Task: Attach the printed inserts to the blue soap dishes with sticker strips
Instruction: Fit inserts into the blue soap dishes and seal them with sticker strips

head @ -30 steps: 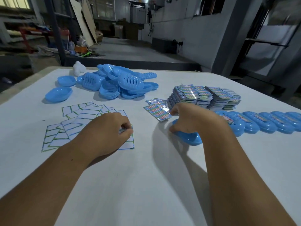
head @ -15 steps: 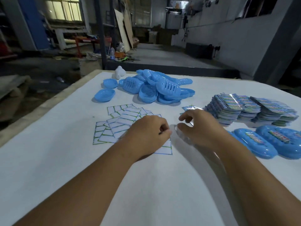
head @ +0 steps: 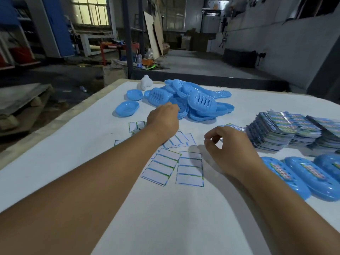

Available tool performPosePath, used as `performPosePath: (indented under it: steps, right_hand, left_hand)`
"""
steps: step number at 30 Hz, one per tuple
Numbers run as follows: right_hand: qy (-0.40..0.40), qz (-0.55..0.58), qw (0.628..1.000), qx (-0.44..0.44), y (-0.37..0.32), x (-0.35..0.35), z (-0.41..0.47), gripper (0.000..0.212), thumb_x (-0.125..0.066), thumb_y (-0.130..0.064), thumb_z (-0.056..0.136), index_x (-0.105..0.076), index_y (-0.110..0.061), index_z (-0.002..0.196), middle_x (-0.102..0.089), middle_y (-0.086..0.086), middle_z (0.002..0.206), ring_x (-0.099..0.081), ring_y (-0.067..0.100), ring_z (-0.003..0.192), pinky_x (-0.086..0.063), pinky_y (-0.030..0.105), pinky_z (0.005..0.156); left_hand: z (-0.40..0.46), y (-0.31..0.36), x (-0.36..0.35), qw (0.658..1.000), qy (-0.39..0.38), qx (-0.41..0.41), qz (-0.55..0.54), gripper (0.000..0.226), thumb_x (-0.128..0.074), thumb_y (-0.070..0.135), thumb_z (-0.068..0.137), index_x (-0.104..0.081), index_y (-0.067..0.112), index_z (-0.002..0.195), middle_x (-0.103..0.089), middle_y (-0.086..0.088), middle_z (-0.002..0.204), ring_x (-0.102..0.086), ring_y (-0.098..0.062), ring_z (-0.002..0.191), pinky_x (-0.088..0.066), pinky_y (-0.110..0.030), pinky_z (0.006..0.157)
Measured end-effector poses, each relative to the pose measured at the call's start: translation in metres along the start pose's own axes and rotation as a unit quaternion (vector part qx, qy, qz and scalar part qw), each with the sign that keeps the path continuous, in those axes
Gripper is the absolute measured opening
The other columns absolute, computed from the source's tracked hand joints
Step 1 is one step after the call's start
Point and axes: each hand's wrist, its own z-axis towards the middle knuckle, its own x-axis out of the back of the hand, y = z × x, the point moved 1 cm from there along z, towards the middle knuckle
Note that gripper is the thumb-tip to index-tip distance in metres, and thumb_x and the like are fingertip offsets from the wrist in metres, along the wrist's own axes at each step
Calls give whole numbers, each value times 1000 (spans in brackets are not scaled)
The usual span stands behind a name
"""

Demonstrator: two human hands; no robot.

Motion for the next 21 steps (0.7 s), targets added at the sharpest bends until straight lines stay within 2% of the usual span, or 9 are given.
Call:
performPosePath:
  steps: [5, 10, 15, 18, 21]
  right_hand:
    - [8, 4, 1000, -1, 4, -2, 2, 10, -64, -25, 93, -71, -26, 99, -65, -9, 92, -49, -3, 73, -30, 24, 70]
    - [7, 7, 1000, 2, 5, -3, 3, 9, -64, -24, 92, -71, -26, 97, -65, -9, 91, -51, -1, 75, -32, 25, 70]
    - [4, 13, 1000, -2, 4, -4, 3, 10, -63, -24, 92, -72, -26, 97, -64, -9, 91, -51, 1, 77, -31, 22, 70]
    - [5, 17, 1000, -4, 4, -3, 3, 9, -64, -24, 93, -71, -27, 98, -64, -10, 92, -51, 1, 76, -33, 12, 66]
    - [8, 21, 1000, -8, 5, -3, 3, 10, -64, -26, 93, -70, -27, 101, -63, -11, 92, -50, -3, 75, -32, 2, 67]
  left_hand:
    - [19, -5, -11, 999, -12, -15, 49, 41, -53, 5, 94, -60, 22, 131, -62, -6, 122, -54, -27, 112, -48, -38, 87]
    - [21, -10, -12, 1000, 9, -2, -24, 25, -56, 16, 98, -70, 23, 118, -70, -1, 114, -62, -22, 102, -55, -41, 89]
    - [13, -11, -5, 993, 47, -25, -108, 20, -59, 21, 98, -72, 22, 113, -69, -1, 102, -58, -21, 101, -53, -41, 87]
    - [4, -9, 1, 985, 95, -32, -143, 20, -58, 19, 98, -72, 20, 112, -66, 1, 94, -57, -23, 101, -52, -42, 87]
    - [-7, -8, 9, 970, 145, -23, -193, 21, -56, 20, 98, -71, 17, 112, -72, 1, 100, -62, -19, 99, -53, -39, 86]
